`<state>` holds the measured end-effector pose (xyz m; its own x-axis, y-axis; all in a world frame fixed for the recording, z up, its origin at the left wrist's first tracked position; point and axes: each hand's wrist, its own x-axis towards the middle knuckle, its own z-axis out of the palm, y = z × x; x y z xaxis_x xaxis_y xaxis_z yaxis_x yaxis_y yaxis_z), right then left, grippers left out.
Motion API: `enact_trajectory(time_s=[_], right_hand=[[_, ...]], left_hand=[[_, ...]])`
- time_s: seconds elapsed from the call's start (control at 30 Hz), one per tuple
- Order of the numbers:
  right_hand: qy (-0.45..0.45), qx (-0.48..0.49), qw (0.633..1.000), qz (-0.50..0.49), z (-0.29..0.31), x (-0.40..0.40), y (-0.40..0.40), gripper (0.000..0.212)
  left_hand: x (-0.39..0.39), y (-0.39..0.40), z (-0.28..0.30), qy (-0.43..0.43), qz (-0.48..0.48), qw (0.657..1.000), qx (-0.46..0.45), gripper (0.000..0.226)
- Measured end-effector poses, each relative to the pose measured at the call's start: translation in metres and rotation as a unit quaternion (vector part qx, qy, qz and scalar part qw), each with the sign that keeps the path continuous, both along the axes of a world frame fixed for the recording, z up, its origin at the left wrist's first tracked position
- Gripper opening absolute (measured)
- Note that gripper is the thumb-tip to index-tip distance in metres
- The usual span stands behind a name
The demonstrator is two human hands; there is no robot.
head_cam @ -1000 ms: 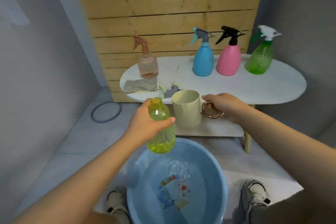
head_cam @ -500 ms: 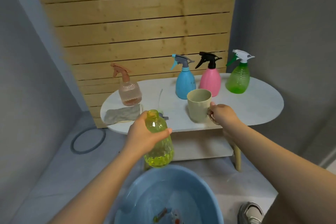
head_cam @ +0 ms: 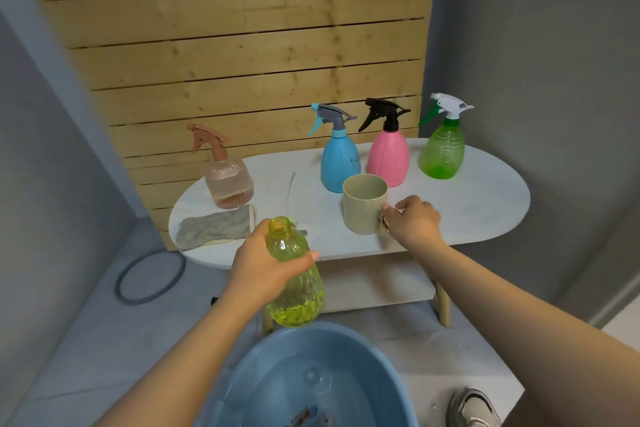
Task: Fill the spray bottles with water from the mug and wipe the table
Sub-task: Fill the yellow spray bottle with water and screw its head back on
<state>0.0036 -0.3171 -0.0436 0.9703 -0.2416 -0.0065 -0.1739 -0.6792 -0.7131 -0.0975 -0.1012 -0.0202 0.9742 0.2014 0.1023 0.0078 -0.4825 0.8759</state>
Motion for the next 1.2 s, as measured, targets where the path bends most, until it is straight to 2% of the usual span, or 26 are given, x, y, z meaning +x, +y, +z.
enact_trajectory(time_s=[0.07, 0.13, 0.2, 0.27, 0.37, 0.43, 0.5, 0.73, 0.8, 0.87, 0.9, 0.97, 1.0, 1.07, 1.2], right_hand=[[-0.118, 0.003, 0.993, -0.006, 0.002, -0.013, 0.005, 0.030], [-0.169, 0.063, 0.980, 0.086, 0.009, -0.026, 0.010, 0.026], [-0.085, 0.139, 0.958, 0.237, 0.017, -0.044, 0.016, 0.031], [0.018, 0.153, 0.917, 0.368, 0.019, -0.059, 0.020, 0.052], [0.082, 0.168, 0.877, 0.443, 0.009, -0.070, 0.031, 0.082], [0.084, 0.209, 0.866, 0.447, 0.004, -0.073, 0.041, 0.091], [0.072, 0.251, 0.859, 0.441, 0.001, -0.075, 0.051, 0.089], [0.004, 0.256, 0.897, 0.359, -0.007, -0.071, 0.068, 0.070], [-0.003, 0.263, 0.902, 0.343, -0.007, -0.068, 0.066, 0.066], [0.006, 0.271, 0.907, 0.321, -0.007, -0.064, 0.063, 0.066], [0.008, 0.268, 0.912, 0.310, -0.006, -0.062, 0.061, 0.067], [0.004, 0.234, 0.928, 0.289, -0.006, -0.059, 0.059, 0.068], [0.000, 0.212, 0.937, 0.278, -0.006, -0.058, 0.058, 0.066], [-0.010, 0.172, 0.951, 0.258, -0.008, -0.055, 0.058, 0.066], [-0.025, 0.139, 0.963, 0.229, -0.010, -0.049, 0.058, 0.070]], left_hand=[[-0.002, 0.000, 0.001, 0.001, -0.002, 1.000, -0.005, 0.043], [-0.004, 0.002, 0.004, 0.001, 0.000, 1.000, -0.022, 0.043], [-0.007, 0.003, 0.009, 0.000, -0.003, 0.999, -0.032, 0.043], [-0.009, 0.004, 0.013, -0.003, -0.005, 0.999, -0.038, 0.041], [-0.009, 0.001, 0.018, -0.013, -0.008, 0.999, -0.039, 0.038], [-0.009, -0.001, 0.020, -0.020, -0.010, 0.999, -0.035, 0.040], [-0.007, -0.004, 0.021, -0.024, -0.011, 0.999, -0.036, 0.043], [0.006, -0.014, 0.019, -0.037, -0.027, 0.997, -0.055, 0.043], [0.012, -0.011, 0.021, -0.019, -0.074, 0.995, -0.069, 0.055], [0.021, -0.003, 0.022, 0.005, -0.136, 0.983, -0.120, 0.074], [0.028, 0.001, 0.020, 0.012, -0.137, 0.979, -0.150, 0.075], [0.040, 0.008, 0.013, 0.010, -0.091, 0.982, -0.166, 0.054], [0.046, 0.011, 0.006, 0.004, -0.043, 0.990, -0.135, 0.039], [0.058, 0.017, -0.012, -0.002, 0.047, 0.999, -0.013, 0.019], [0.078, 0.019, -0.041, 0.012, 0.100, 0.978, 0.184, 0.037]])
